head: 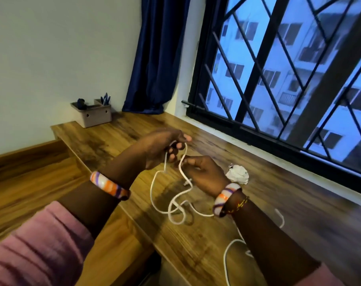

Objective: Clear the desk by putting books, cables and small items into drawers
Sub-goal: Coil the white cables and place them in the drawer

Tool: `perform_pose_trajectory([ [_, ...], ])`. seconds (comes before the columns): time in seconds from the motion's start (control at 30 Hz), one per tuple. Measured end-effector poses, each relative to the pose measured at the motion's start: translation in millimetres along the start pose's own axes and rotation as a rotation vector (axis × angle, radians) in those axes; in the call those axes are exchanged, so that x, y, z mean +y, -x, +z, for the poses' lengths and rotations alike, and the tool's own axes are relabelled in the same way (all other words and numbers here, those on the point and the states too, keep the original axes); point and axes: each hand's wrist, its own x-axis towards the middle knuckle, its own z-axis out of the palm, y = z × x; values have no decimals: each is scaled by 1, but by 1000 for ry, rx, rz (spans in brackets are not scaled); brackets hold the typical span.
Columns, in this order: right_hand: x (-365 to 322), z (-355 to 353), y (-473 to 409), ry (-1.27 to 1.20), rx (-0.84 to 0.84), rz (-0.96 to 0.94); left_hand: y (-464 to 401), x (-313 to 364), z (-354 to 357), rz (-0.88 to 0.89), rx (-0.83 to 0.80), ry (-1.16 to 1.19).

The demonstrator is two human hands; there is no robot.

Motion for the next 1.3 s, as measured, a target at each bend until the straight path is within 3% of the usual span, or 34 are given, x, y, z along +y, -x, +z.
perform_pose_trajectory([
  [0.13, -40, -11, 4, -649, -21, 49, 22, 32, -11, 179, 29, -193],
  [0.17, -50, -14, 6, -700, -48, 42, 29, 40, -14, 216, 8, -232],
  [0.27, -77, -31, 12, -557, 20, -13, 50, 67, -23, 340, 12, -428],
  [0.4, -112, -79, 9, -230, 379, -90, 77, 106, -32, 444, 50, -773],
  [0.53, -146, -126, 13, 30, 671, -234, 98, 138, -28, 520, 107, -842],
  [0.7, -186, -166, 42, 152, 909, -221, 117, 164, -17, 562, 246, -1059],
  [0.83, -191, -209, 96, 14, 1059, -44, 143, 163, -39, 386, 316, -1259],
  [0.97, -168, -210, 155, 59, 1169, 76, 177, 156, -62, 263, 345, -976],
  [1.07, -155, -189, 183, -66, 1161, 134, 215, 157, -54, 255, 279, -696],
  [1.13, -153, -173, 195, -179, 1065, 143, 239, 165, -43, 297, 204, -440],
  [1.2, -158, -153, 200, -122, 894, 172, 264, 176, -30, 318, 113, -194],
  [1.3, -187, -120, 203, 27, 636, 156, 295, 191, -12, 342, 32, -62],
])
